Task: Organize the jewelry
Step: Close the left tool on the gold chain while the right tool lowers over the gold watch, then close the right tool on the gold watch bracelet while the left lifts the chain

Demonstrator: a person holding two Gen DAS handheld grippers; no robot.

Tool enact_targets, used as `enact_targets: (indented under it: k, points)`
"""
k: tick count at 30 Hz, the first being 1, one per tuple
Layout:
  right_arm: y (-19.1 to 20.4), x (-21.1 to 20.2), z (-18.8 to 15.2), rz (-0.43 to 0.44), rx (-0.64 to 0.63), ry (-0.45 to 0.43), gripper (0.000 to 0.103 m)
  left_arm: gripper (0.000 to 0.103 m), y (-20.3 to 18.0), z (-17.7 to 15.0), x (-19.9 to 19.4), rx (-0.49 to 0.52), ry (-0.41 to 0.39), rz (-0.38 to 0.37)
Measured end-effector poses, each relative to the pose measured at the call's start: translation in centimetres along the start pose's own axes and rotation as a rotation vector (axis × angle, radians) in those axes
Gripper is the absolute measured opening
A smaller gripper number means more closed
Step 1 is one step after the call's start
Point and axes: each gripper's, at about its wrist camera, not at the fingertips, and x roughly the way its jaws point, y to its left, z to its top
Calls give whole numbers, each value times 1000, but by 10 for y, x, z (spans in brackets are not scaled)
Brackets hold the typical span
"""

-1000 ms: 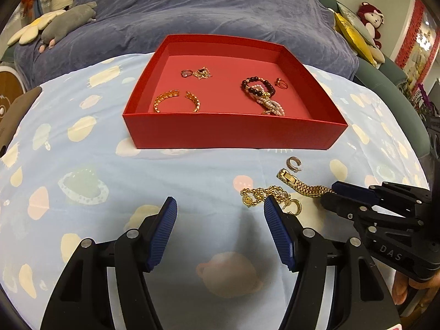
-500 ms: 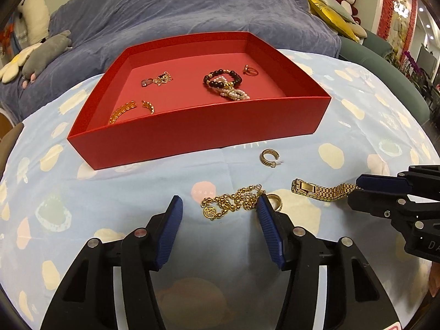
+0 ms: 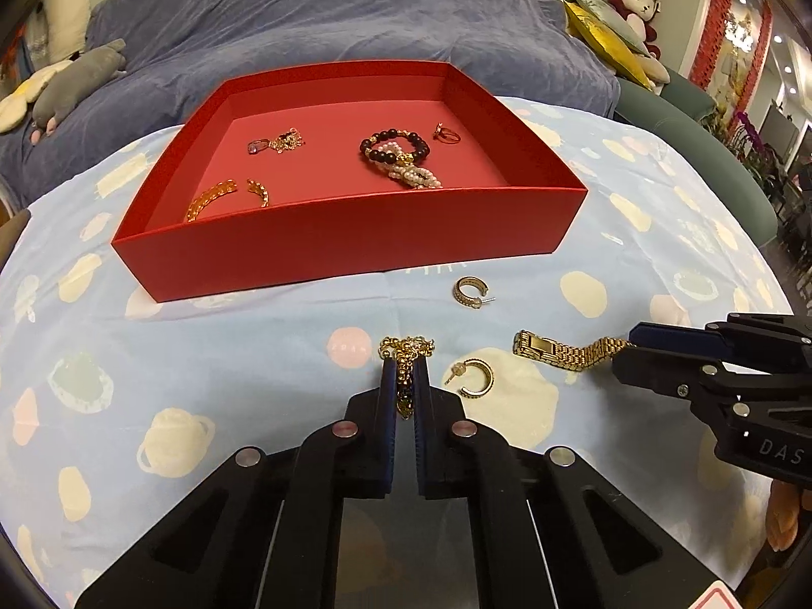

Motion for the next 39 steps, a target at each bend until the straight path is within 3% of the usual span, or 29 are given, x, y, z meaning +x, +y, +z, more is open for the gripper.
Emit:
enact_targets:
  k: [10, 23, 24, 25, 26, 32, 34, 35, 37, 38, 39]
  points:
    - [10, -5, 6, 7, -4, -26, 22, 2, 18, 0, -27, -71, -19, -56]
    - [33, -28, 33, 44, -4, -127, 22, 2, 46, 17, -69, -159, -118, -70]
    - [36, -31, 36, 48, -6, -139, 18, 2, 46, 19, -73, -161, -130, -68]
    - [38, -33, 39, 54, -7, -150, 5, 2, 47, 21, -76, -163, -139, -66]
    - [40, -37, 43, 61, -5, -163, 0, 2, 47, 24, -79, -167, -148, -68]
    - [38, -47, 59, 77, 34, -222, 0, 2, 49, 36, -89, -192, -190, -59]
    - [38, -45, 61, 94, 38, -202, 4, 2, 51, 39, -90, -204, -199, -57]
    - [37, -43, 60, 83, 39, -186, 9, 2, 52, 39, -91, -210, -202, -57]
    - [37, -36, 54, 78, 38, -160, 34, 2, 55, 38, -92, -213, -202, -52]
    - [37, -31, 50, 74, 27, -140, 41, 2, 56, 36, -92, -213, -201, -49]
    - [40, -25, 45, 67, 9, -116, 41, 2, 57, 35, -92, -213, -198, -47]
